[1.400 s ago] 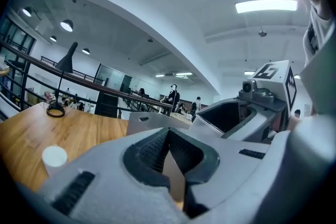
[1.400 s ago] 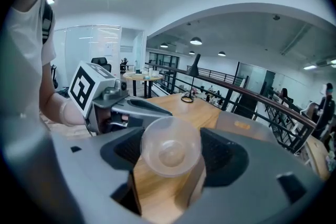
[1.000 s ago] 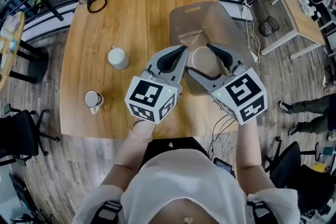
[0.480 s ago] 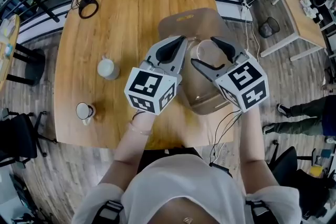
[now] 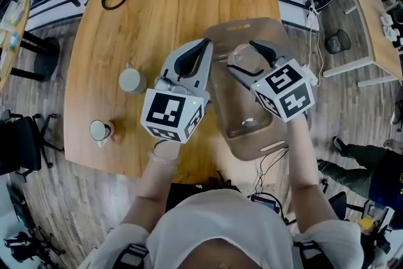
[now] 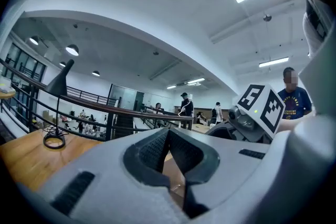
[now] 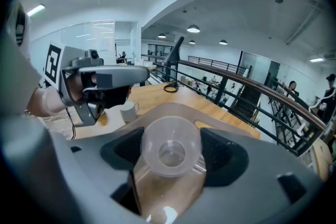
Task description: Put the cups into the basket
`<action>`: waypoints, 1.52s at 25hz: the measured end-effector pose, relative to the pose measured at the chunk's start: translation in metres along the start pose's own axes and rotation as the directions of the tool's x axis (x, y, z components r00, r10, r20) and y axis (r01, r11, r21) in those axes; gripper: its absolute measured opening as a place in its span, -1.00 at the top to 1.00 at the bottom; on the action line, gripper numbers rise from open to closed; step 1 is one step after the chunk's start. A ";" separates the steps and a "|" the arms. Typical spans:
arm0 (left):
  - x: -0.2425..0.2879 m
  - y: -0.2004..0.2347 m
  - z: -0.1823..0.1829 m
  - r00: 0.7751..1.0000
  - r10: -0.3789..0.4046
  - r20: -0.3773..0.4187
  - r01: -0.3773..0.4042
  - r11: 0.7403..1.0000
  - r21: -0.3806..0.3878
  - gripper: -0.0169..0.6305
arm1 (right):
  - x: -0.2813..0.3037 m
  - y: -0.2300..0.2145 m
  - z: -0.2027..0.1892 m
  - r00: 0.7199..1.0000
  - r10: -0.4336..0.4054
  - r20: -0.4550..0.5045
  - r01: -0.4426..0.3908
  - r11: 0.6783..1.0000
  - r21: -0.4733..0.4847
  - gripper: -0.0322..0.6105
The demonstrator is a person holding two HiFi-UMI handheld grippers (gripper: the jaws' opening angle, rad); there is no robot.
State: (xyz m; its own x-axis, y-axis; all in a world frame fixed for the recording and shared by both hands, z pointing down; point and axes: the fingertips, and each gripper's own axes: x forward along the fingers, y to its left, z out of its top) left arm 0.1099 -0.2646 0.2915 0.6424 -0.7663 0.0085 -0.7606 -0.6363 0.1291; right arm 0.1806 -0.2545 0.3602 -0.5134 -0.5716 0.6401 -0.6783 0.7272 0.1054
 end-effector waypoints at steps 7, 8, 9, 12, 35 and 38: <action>-0.009 0.035 -0.031 0.996 0.076 -0.043 -0.077 0.997 -0.025 0.93 | 0.064 0.000 -0.028 0.995 0.059 -0.081 -0.059 0.998 0.004 -0.16; -0.010 0.038 -0.037 0.995 0.081 -0.048 -0.083 0.996 -0.033 0.93 | 0.073 0.000 -0.034 0.994 0.066 -0.091 -0.065 0.998 0.013 -0.16; -0.011 0.041 -0.043 0.995 0.088 -0.053 -0.090 0.995 -0.041 0.93 | 0.081 0.000 -0.040 0.992 0.074 -0.099 -0.072 0.997 0.023 -0.16; -0.012 0.049 -0.062 0.992 0.111 -0.065 -0.115 0.991 -0.074 0.93 | 0.103 -0.002 -0.059 0.988 0.080 -0.131 -0.078 0.997 0.023 -0.16; -0.015 0.054 -0.114 0.985 0.097 -0.142 -0.120 0.979 -0.163 0.93 | 0.168 0.011 -0.118 0.972 0.138 -0.190 -0.138 0.990 0.012 -0.16; -0.017 0.051 -0.115 0.985 0.092 -0.144 -0.116 0.979 -0.165 0.93 | 0.168 0.011 -0.119 0.976 0.121 -0.183 -0.126 0.992 -0.015 -0.16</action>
State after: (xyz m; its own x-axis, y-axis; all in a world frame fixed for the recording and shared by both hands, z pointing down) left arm 0.0707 -0.2742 0.4119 0.5765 -0.8006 0.1634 -0.8038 -0.5197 0.2894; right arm 0.1490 -0.2974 0.5596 -0.4869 -0.4003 0.7763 -0.6005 0.7989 0.0353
